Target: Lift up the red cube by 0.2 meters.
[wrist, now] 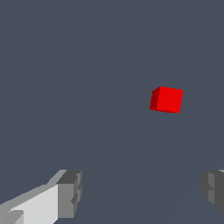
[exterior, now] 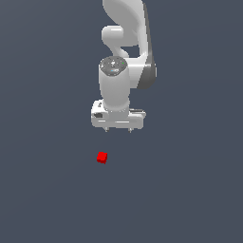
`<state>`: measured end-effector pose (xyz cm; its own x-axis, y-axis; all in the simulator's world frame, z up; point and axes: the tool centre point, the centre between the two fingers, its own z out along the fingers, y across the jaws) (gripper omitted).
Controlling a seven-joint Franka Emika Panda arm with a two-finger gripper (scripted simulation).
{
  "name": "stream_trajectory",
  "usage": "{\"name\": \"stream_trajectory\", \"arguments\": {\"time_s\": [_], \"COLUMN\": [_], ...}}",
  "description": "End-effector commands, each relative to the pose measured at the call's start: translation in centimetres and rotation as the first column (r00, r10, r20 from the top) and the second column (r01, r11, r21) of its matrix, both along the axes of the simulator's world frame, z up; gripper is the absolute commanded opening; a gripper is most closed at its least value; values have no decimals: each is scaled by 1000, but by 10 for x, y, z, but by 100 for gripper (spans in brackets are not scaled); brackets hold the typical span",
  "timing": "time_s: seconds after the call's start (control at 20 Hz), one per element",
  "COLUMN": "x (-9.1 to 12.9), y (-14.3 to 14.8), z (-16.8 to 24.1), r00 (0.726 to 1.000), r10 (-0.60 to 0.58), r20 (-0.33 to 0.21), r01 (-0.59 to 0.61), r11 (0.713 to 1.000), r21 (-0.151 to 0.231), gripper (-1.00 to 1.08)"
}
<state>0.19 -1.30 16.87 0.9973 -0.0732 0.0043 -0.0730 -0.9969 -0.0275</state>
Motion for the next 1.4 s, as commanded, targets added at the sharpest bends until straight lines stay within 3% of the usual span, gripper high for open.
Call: {"name": "stream_trajectory", "arguments": {"time_s": [0.0,0.5,1.35], "x": [0,10,53], "y": [0,-12,-69], "z": [0,-24,-129], "r00": [1000,1000,989], "r10": [0,-26,-148], "r20": [0,-1,-6], "r01": [0,26,147], "r11": [1000,1000,989], "r21": [0,-5,-24], "gripper": [100,100,100]}}
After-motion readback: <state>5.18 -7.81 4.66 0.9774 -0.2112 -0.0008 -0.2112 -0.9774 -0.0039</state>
